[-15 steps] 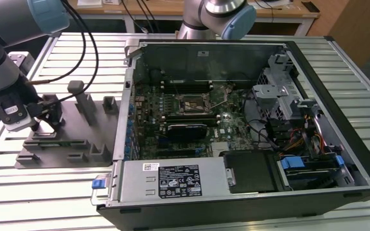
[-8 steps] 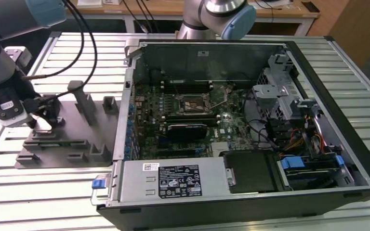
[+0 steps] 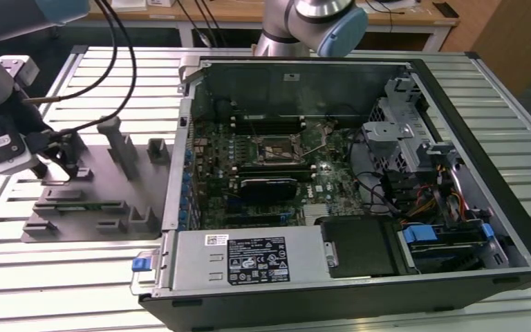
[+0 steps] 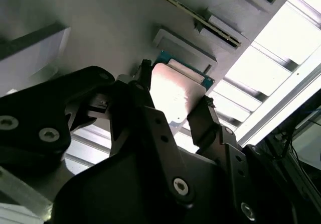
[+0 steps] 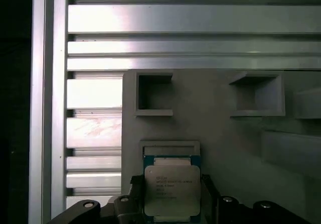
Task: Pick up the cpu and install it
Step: 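Pick up the cpu and move it towards the insertion slot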
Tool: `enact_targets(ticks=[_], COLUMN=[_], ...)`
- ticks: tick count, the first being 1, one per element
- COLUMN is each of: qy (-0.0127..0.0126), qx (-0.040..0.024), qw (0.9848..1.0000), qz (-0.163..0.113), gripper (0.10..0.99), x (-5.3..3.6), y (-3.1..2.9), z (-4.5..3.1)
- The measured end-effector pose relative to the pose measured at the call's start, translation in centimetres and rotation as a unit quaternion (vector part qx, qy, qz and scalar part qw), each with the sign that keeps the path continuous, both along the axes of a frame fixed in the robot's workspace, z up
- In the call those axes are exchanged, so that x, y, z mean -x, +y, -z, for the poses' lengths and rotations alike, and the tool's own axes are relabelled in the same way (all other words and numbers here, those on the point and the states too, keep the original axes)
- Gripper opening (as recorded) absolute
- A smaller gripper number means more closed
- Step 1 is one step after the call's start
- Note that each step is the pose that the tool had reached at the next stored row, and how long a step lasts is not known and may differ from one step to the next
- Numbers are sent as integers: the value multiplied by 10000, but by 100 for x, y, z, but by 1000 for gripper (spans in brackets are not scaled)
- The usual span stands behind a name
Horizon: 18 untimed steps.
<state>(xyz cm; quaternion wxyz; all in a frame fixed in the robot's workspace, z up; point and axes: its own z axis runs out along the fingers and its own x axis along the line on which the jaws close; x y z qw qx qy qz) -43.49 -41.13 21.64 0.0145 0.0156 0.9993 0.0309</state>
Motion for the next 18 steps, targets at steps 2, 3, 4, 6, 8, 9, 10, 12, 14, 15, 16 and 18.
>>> enact_targets(ticks=[2,3,4,6,8,9,10,12,14,15,16,18], qy=[0,0,-1,0,0,-1,0,0,0,0,0,-1], qx=[-1,-1,-1,-1,-2,-2,-2,-2,-2,-3,-3,-3], qw=[10000,10000,10000,10000,10000,10000,10000,10000,10000,10000,10000,10000], qz=[0,0,0,0,0,0,0,0,0,0,0,0], gripper=[541,541,541,541,541,541,541,541,541,541,541,541], x=[0,0,0,0,0,0,0,0,0,0,0,0], y=[0,0,0,0,0,0,0,0,0,0,0,0], z=[-45,-67,-89,-136,-180,-204,-226,-267,-310,-331,-351,-392])
